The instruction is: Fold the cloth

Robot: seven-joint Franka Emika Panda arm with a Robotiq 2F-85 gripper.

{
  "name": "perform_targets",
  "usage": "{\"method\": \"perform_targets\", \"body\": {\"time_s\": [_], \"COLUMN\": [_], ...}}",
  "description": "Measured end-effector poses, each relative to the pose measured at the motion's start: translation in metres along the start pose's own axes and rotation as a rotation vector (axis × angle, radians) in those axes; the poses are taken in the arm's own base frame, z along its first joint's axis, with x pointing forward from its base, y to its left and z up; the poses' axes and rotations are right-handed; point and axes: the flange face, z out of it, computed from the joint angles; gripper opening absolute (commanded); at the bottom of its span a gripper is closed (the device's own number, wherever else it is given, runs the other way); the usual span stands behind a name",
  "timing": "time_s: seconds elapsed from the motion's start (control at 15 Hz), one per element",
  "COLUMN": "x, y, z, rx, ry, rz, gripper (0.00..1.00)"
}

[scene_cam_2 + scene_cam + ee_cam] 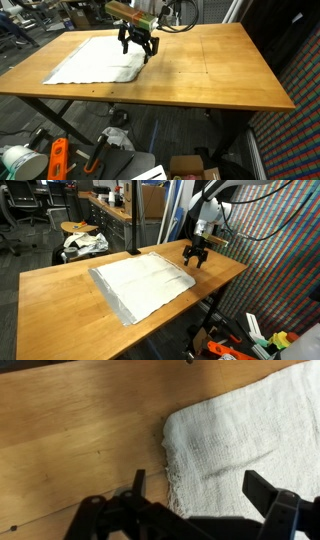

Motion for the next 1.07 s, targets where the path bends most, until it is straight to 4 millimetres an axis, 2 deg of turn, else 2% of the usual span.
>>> {"method": "perform_targets", "body": {"time_s": [0.53, 0.8, 1.07], "x": [0.027, 0.029, 0.026], "y": [0.024, 0.028, 0.026], "z": [0.03, 0.042, 0.043], "rx": [0.023, 0.055, 0.081], "ry": [-0.042, -0.087, -0.114], "rz": [-0.106, -0.175, -0.253], "gripper": [1.0, 1.0, 1.0]}}
